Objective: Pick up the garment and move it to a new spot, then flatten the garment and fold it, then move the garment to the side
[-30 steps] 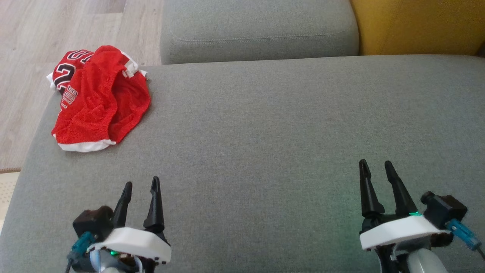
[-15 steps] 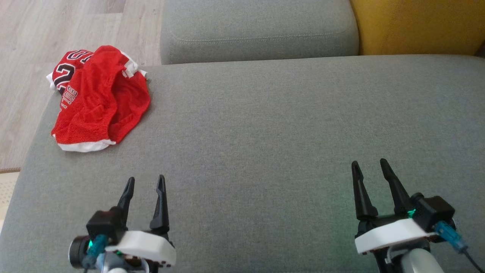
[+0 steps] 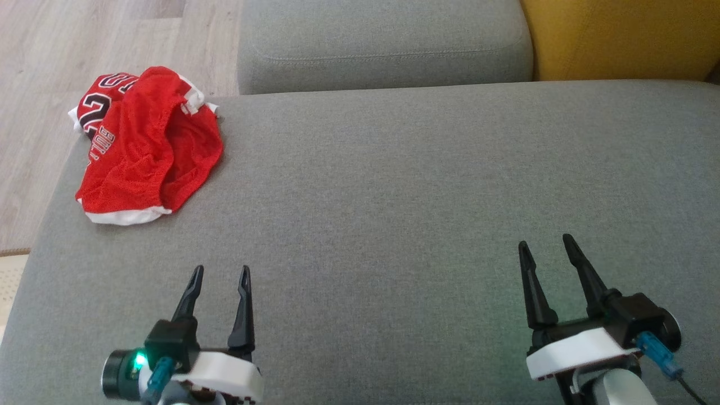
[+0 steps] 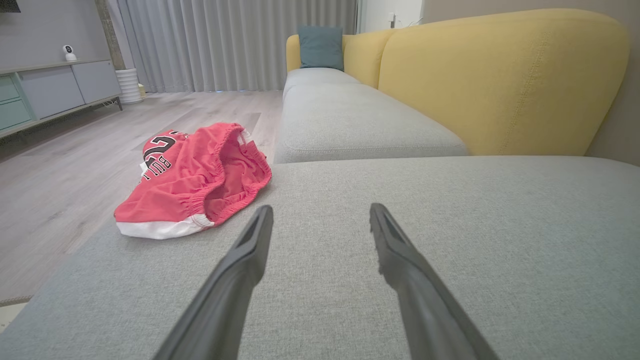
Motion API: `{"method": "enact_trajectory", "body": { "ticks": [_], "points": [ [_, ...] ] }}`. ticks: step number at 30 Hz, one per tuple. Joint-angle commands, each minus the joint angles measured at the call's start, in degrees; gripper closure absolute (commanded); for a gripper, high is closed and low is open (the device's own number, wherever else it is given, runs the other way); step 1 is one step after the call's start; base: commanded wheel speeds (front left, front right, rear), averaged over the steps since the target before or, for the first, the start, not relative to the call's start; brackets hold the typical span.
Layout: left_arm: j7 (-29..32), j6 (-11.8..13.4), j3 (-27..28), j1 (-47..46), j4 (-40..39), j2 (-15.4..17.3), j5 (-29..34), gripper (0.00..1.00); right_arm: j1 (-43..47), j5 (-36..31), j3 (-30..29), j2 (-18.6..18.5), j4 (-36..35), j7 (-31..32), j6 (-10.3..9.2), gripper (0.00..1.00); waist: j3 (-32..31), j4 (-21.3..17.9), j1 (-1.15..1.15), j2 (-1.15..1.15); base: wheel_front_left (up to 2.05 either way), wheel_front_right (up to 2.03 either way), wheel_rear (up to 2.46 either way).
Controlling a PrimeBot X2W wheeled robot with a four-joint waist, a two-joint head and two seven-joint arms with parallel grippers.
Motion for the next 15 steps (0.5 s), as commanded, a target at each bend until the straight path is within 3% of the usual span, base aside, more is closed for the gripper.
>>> {"method": "enact_trajectory", "body": {
  "ticks": [1, 15],
  "points": [
    [-0.71, 0.42, 2.06, -1.82, -1.43, 0.07, 0.12, 0.00, -2.61, -0.01, 1.08, -0.51, -1.41, -0.63, -0.05, 0.00, 0.01, -0.01, 0.00, 0.00, 0.00, 0.00, 0.00],
    [-0.71, 0.01, 3.03, -1.70, -0.60, -0.28, -0.88, 0.00, -2.73, 0.47, 0.07, -0.51, -1.17, -0.63, -0.05, 0.00, 0.03, -0.07, 0.00, 0.00, 0.00, 0.00, 0.00]
  ]
}}
